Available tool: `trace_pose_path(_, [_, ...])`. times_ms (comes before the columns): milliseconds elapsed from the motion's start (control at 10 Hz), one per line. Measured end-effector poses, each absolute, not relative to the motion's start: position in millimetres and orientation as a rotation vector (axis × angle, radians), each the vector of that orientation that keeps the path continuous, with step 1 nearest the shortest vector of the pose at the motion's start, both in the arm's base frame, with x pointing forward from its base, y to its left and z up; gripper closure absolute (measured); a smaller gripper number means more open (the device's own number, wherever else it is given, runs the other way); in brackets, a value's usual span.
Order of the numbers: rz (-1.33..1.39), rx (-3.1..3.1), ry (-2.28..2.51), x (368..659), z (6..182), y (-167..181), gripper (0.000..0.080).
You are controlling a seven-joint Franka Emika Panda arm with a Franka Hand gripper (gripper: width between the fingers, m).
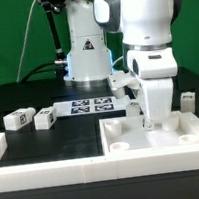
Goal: Assemble one leg
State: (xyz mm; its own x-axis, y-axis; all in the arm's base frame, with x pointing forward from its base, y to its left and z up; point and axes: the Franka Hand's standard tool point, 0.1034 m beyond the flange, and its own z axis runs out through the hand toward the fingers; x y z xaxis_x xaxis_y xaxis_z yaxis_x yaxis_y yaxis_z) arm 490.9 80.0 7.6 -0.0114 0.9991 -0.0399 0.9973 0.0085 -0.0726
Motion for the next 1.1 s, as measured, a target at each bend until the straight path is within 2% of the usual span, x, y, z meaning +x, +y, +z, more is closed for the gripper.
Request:
trace_pose_path(100, [0.125,-2.192,-2.214,490.9,7.5,80.0,0.0345])
trace_pose_path(200, [0.125,-2.192,-2.214,490.9,7.5,79.9,0.0222])
trace_pose_path(300, [0.125,-2.192,-2.214,490.8,7.5,79.9,0.0222])
trace_pose_path(400, [0.125,-2.192,-2.214,490.8,7.4,79.9,0.0164])
trace_pose_path(800, [0.127,-2.221,-2.191,489.9,10.8,81.3,0.0150])
trace_pose_path(1100, [0.121,-2.320,-2.144,472.4,52.1,93.1,0.0150])
